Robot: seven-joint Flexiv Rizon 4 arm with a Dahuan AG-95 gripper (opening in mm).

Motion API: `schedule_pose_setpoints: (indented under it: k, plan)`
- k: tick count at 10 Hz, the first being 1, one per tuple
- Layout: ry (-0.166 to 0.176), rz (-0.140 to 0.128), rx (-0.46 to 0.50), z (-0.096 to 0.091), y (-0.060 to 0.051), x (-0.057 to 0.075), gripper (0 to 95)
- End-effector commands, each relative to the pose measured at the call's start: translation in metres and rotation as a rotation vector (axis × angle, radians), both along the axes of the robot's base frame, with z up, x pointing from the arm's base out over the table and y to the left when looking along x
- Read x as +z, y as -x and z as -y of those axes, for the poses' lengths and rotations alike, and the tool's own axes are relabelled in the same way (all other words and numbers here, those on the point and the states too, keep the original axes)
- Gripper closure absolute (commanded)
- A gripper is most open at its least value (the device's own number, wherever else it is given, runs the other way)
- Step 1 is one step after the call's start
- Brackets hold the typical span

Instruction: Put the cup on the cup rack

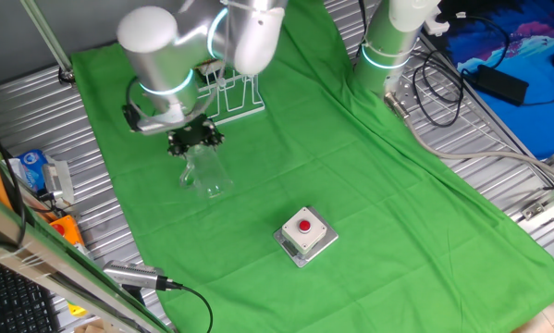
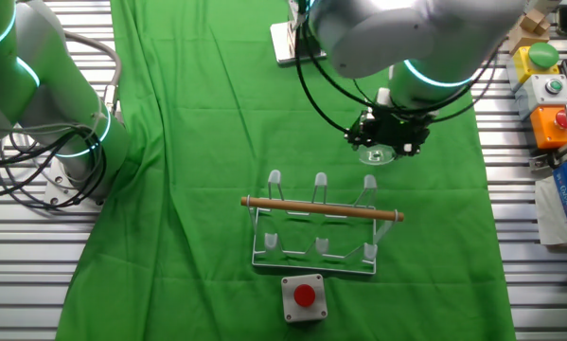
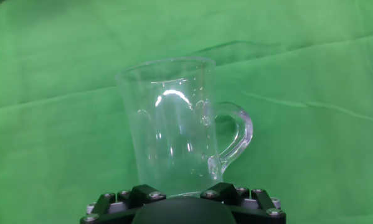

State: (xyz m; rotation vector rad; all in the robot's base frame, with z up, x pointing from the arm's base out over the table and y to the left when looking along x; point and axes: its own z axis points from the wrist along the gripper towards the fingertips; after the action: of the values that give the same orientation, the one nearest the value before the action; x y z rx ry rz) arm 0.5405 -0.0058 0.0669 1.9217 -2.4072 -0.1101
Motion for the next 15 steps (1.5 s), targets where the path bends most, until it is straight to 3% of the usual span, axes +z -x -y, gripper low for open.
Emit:
schedule_pose_setpoints:
  k: [1,3,5,7,8,11,14,15]
  plan:
    - [0.047,-0.044,-0.052,0.013,-0.005,0.036,95.0]
    - [0.100,-0.054,-0.075,0.019,-0.005,0.056,95.0]
    - [0.218,-0.094,-0.097,0.025,-0.004,0.081,95.0]
    - [0.310,-0.115,-0.099,0.029,0.000,0.093,95.0]
    - [0.335,-0.122,-0.093,0.029,0.001,0.094,95.0]
    - [0.366,-0.149,-0.105,0.029,-0.004,0.096,95.0]
    - [0.467,-0.215,-0.088,0.029,-0.015,0.099,95.0]
    - [0.475,-0.217,-0.087,0.029,-0.015,0.099,95.0]
